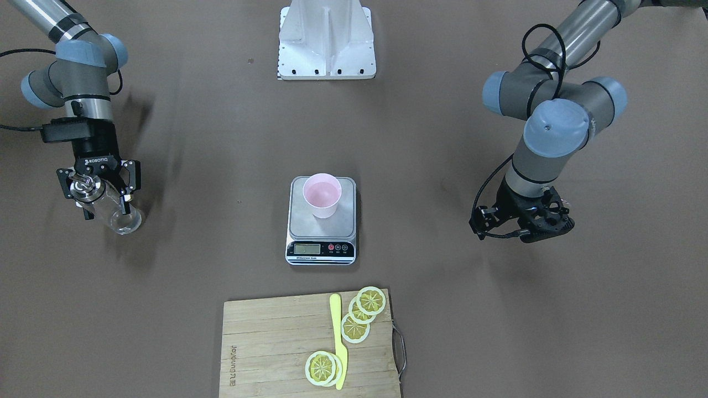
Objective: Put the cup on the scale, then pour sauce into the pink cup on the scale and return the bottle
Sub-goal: 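Lower the sauce bottle onto the table with the right gripper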
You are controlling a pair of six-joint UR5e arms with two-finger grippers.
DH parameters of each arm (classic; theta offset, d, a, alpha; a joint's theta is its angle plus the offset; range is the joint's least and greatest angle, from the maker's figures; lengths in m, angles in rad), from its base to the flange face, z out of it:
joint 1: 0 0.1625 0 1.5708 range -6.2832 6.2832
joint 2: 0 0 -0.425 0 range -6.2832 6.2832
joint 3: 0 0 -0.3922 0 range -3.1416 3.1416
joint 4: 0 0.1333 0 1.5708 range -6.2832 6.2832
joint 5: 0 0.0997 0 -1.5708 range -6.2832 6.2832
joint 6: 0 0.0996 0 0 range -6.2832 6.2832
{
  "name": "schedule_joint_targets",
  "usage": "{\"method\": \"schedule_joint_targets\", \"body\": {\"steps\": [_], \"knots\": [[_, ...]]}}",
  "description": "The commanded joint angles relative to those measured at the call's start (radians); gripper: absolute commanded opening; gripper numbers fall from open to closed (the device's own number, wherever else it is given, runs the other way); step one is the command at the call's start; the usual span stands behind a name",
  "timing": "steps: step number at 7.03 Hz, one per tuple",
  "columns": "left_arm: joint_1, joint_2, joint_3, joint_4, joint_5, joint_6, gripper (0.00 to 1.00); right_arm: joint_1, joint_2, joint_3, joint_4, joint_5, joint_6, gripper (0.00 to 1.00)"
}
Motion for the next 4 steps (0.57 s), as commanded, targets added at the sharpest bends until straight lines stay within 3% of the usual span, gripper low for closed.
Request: {"method": "schedule_joint_targets", "body": {"steps": [1,2,4], "knots": [[0.001,0.000,0.000,0.000,0.000,0.000,0.98,-0.001,0.001,-0.003,0.001,0.001,-0.007,0.27],[0.001,0.000,0.000,0.000,0.000,0.000,0.98,-0.004,0.002,-0.007,0.001,0.002,-0.012,0.39],[0.000,0.000,0.000,0.000,0.000,0.000,0.98,-0.004,0.022,-0.028,0.001,0.001,-0.012,0.52]]}}
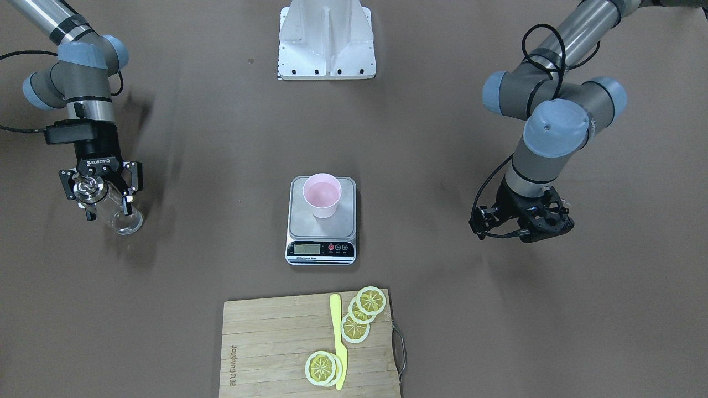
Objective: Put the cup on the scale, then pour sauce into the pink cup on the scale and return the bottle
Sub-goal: 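Lower the sauce bottle onto the table with the right gripper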
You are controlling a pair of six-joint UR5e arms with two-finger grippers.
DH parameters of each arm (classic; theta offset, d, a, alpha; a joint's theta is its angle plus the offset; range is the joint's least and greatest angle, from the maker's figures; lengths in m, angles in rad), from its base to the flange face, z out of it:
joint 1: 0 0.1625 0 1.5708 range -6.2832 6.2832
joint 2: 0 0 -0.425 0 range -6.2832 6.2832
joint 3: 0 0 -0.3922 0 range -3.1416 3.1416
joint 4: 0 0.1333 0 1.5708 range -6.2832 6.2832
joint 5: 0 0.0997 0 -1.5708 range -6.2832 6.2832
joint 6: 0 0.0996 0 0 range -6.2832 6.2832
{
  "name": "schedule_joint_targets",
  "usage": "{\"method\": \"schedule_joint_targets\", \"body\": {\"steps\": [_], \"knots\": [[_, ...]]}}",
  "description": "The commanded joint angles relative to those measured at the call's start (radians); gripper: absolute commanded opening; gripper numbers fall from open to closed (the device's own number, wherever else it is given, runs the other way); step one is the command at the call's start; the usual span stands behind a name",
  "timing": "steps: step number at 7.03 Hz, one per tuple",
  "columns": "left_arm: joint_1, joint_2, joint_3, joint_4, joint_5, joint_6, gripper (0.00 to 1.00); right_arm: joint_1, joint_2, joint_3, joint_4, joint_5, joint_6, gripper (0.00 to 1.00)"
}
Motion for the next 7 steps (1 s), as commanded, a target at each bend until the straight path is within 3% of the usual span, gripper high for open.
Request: {"method": "schedule_joint_targets", "body": {"steps": [1,2,4,7], "knots": [[-0.001,0.000,0.002,0.000,0.000,0.000,0.98,-0.001,0.013,-0.011,0.000,0.007,-0.002,0.68],[-0.001,0.000,0.002,0.000,0.000,0.000,0.98,0.001,0.015,-0.004,0.003,0.013,-0.004,1.00],[0.001,0.003,0.006,0.000,0.002,0.002,0.98,0.013,0.006,0.038,0.005,0.067,-0.014,1.00],[0.002,0.003,0.006,0.000,0.021,0.000,0.98,0.010,-0.019,0.040,0.006,0.052,-0.001,1.00]]}}
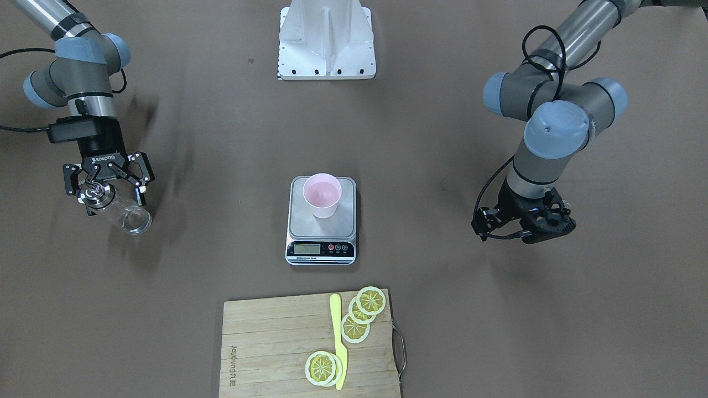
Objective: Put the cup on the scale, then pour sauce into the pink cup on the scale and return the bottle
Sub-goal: 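Lower the sauce bottle onto the table with the right gripper, then open the right gripper and withdraw it from the bottle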
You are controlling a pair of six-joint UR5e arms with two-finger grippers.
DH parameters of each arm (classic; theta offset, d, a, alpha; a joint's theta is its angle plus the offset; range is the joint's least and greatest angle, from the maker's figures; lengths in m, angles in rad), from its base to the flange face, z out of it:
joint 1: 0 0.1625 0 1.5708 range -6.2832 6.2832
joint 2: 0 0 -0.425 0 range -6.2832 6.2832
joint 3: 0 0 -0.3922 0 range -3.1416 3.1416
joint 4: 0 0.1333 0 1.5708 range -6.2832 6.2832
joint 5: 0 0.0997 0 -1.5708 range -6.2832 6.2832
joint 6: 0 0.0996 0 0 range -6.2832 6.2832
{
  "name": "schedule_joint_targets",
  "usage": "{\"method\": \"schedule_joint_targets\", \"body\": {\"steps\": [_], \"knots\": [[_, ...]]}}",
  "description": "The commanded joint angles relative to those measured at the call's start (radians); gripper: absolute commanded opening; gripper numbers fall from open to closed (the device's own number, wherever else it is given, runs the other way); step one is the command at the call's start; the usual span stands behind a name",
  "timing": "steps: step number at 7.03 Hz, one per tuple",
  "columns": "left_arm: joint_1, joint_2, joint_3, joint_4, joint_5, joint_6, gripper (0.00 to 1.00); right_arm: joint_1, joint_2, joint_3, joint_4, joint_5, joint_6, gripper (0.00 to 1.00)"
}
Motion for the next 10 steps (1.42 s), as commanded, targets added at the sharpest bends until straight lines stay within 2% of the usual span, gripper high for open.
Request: {"method": "schedule_joint_targets", "body": {"steps": [1,4,5,6,7,8,9,10], "knots": [[0.002,0.000,0.000,0.000,0.005,0.000,0.98,-0.004,-0.034,0.021,0.003,-0.003,0.011,1.00],[0.003,0.000,0.001,0.000,0.005,-0.003,0.98,-0.022,-0.141,0.151,0.003,0.007,0.025,1.00],[0.005,0.000,0.001,0.000,0.005,-0.015,0.98,-0.027,-0.208,0.230,0.001,0.036,0.027,1.00],[0.005,0.000,0.001,0.000,0.005,-0.017,0.98,-0.022,-0.302,0.359,-0.029,0.117,0.027,1.00],[0.005,0.000,0.000,0.000,0.005,-0.017,0.98,-0.018,-0.360,0.431,-0.040,0.145,0.027,1.00],[0.005,0.000,-0.002,0.000,0.005,-0.017,0.98,0.075,-0.378,0.473,-0.080,0.275,0.025,1.00],[0.006,0.000,-0.002,0.000,0.005,-0.019,0.98,0.290,-0.341,0.517,-0.214,0.577,0.018,1.00],[0.006,-0.001,-0.005,-0.002,0.005,-0.031,0.98,0.541,-0.229,0.510,-0.362,0.888,-0.001,1.00]]}}
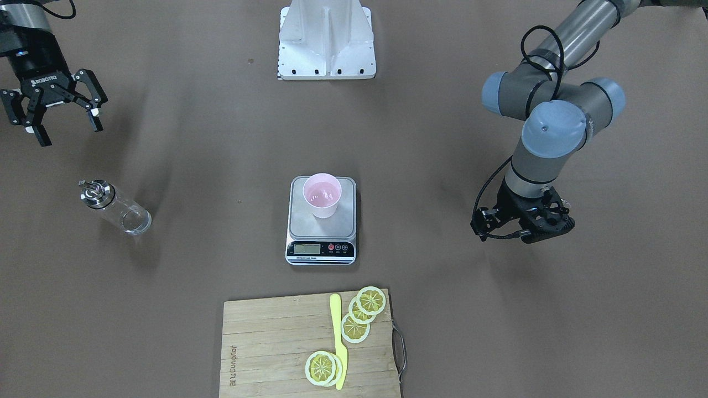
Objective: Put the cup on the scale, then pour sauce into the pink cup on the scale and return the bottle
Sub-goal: 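Open the right gripper and withdraw it from the bottle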
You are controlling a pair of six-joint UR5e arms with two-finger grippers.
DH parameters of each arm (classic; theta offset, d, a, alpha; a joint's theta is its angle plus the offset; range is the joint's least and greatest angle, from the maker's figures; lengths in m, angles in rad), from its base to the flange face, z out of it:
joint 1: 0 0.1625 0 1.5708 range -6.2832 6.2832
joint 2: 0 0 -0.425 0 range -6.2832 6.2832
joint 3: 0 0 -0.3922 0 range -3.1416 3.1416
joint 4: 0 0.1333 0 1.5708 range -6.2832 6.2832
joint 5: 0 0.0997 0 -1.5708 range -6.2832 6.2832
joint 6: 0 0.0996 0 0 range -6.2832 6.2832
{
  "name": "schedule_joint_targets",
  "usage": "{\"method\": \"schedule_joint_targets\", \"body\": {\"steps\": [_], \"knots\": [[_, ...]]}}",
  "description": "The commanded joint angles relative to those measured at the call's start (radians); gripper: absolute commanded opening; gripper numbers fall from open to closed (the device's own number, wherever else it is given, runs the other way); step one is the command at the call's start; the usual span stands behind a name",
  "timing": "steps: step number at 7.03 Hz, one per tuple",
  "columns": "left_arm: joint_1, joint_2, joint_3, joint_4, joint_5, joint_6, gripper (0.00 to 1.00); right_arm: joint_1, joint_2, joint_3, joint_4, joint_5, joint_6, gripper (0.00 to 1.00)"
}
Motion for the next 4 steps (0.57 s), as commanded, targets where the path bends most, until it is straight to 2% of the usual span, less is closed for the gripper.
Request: {"method": "schedule_joint_targets", "body": {"steps": [1,2,3,4], "knots": [[0.001,-0.001,-0.007,-0.001,0.000,-0.013,0.98,0.485,0.191,-0.012,-0.320,0.613,-0.082,1.00],[0.001,0.000,-0.021,-0.003,-0.003,-0.001,0.98,0.608,0.266,-0.076,-0.445,0.747,-0.226,1.00],[-0.007,0.003,-0.065,-0.003,-0.012,-0.001,0.98,0.679,0.306,-0.130,-0.570,0.810,-0.406,1.00],[-0.013,0.014,-0.074,0.011,-0.017,0.001,0.98,0.695,0.313,-0.143,-0.742,0.822,-0.549,1.00]]}}
